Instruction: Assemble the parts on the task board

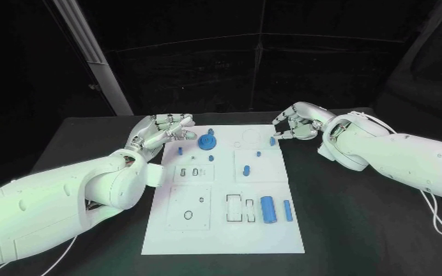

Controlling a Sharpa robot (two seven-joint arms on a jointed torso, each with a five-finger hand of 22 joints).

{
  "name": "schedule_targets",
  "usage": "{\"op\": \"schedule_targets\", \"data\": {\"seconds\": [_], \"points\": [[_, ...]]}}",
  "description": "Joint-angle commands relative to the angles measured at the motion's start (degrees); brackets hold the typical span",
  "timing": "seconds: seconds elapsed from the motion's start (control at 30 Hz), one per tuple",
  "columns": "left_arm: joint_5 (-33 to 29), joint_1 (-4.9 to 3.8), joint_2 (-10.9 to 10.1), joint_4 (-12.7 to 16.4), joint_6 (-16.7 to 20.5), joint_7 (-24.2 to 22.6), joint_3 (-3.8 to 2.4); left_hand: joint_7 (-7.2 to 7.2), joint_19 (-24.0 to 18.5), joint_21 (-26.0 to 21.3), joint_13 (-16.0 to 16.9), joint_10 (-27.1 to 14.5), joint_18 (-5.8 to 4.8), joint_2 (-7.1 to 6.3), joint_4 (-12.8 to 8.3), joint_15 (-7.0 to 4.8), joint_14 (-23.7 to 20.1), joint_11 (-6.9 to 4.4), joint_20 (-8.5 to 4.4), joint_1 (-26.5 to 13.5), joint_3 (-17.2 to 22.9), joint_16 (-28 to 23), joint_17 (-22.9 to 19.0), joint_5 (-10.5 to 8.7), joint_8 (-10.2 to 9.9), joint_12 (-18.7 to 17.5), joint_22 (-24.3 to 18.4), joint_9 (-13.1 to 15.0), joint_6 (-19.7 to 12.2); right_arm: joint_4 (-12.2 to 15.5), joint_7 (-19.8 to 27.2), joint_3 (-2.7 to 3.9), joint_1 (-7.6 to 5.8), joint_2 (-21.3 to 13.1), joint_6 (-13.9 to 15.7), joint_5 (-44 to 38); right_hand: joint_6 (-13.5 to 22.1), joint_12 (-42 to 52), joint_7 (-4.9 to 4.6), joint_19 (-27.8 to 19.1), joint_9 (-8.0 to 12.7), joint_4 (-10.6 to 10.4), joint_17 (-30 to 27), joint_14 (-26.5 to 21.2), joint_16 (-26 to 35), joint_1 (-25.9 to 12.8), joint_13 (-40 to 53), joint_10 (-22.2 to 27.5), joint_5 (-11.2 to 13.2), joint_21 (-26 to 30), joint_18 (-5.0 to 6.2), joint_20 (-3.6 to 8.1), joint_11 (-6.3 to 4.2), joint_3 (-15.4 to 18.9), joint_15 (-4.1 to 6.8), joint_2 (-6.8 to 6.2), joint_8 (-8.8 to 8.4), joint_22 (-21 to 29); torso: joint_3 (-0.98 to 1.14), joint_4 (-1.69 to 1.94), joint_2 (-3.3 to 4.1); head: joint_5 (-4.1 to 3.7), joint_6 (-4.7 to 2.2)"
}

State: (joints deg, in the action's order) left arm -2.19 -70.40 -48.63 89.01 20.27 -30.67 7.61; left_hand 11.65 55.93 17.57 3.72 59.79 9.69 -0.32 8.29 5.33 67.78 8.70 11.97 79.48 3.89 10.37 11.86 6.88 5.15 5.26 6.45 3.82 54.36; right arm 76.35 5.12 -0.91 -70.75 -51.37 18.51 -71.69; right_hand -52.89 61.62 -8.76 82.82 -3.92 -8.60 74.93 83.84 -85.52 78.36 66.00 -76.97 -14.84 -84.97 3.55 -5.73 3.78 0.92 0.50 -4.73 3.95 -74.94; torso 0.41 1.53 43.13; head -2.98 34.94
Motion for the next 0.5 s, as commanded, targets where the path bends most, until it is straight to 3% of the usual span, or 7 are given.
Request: {"op": "schedule_targets", "data": {"seconds": [0.03, 0.2, 0.23, 0.33, 0.5], "points": [[0.3, -0.06, 0.2, -0.1, -0.8, -0.2, -0.03, 0.04, 0.1, -0.3, -0.1, 0.3, 0.85, -0.04, -0.4, 0.41, 0.0, 0.14, 0.19, 0.7, 0.0, -0.2, 0.1, -0.32, -0.4, -0.2, -0.1, 0.0, 0.4, -0.7, 1.0, 0.02, 0.53, 0.4, -0.8, 1.1, 0.5, -0.6, -0.19, -0.2, 0.1, 0.1, 3.5, 3.8, 0.2, 0.5, -0.3, 0.5, 0.1, 0.4, -0.62, 0.22, -0.1, 0.2, 0.16, -0.26, -0.39, -1.2, -0.04, 0.21, 0.11, -0.19, 0.25], [0.3, -0.05, 0.4, -0.3, -0.8, -0.1, -0.03, 0.02, 0.2, -0.4, -0.1, 0.4, 0.85, 0.0, -0.5, 0.4, 0.1, 0.12, 0.19, 0.8, 0.0, -0.3, 0.1, -0.32, -0.4, -0.3, -0.1, 0.0, 0.4, -1.5, 1.2, 0.02, 1.5, 1.1, -1.2, 0.4, 0.9, -1.3, -0.31, -0.2, 0.1, 0.1, 3.5, 3.8, 0.2, 0.6, -0.8, 0.8, 0.3, 0.4, -0.61, 0.17, 0.01, 0.4, 0.08, -0.28, -0.41, -1.2, -0.17, 0.41, 0.05, -0.47, 0.41], [0.3, -0.05, 0.4, -0.4, -0.8, -0.1, -0.03, 0.02, 0.2, -0.4, -0.1, 0.4, 0.85, 0.0, -0.5, 0.4, 0.1, 0.12, 0.19, 0.8, 0.0, -0.3, 0.1, -0.32, -0.4, -0.3, -0.1, 0.0, 0.4, -1.6, 1.1, 0.02, 1.67, 1.2, -1.2, 0.3, 0.9, -1.3, -0.31, -0.2, 0.1, 0.1, 3.5, 3.8, 0.2, 0.6, -0.8, 0.8, 0.3, 0.4, -0.61, 0.17, 0.01, 0.4, 0.07, -0.28, -0.41, -1.2, -0.18, 0.21, -0.01, -0.29, 0.52], [0.3, -0.04, 0.4, -0.5, -0.7, -0.1, -0.03, 0.02, 0.2, -0.4, -0.1, 0.4, 0.85, 0.0, -0.5, 0.4, 0.1, 0.12, 0.19, 0.8, 0.0, -0.3, 0.1, -0.32, -0.4, -0.3, -0.1, 0.0, 0.4, -2.0, 1.0, 0.03, 2.0, 1.4, -1.5, 0.0, 1.0, -1.3, -0.32, -0.2, 0.1, 0.1, 3.5, 3.8, 0.2, 0.6, -0.8, 0.8, 0.4, 0.4, -0.61, 0.16, 0.02, 0.5, 0.06, -0.28, -0.4, -1.2, -0.14, 0.08, -0.02, -0.22, 0.68], [0.3, -0.04, 0.5, -0.6, -0.8, -0.1, -0.03, 0.04, 0.2, -0.4, -0.1, 0.4, 0.85, 0.05, -0.5, 0.39, 0.1, 0.12, 0.18, 0.8, 0.1, -0.3, 0.1, -0.3, -0.4, -0.3, -0.1, 0.0, 0.4, -3.1, 0.8, 0.03, 2.26, 2.1, -2.0, -0.3, 1.0, -1.3, -0.33, -0.2, 0.1, 0.1, 3.5, 3.8, 0.2, 0.6, -0.8, 0.8, 0.4, 0.4, -0.62, 0.16, 0.03, 0.5, 0.05, -0.28, -0.39, -1.2, -0.2, 0.08, -0.02, -0.57, 0.85]]}}
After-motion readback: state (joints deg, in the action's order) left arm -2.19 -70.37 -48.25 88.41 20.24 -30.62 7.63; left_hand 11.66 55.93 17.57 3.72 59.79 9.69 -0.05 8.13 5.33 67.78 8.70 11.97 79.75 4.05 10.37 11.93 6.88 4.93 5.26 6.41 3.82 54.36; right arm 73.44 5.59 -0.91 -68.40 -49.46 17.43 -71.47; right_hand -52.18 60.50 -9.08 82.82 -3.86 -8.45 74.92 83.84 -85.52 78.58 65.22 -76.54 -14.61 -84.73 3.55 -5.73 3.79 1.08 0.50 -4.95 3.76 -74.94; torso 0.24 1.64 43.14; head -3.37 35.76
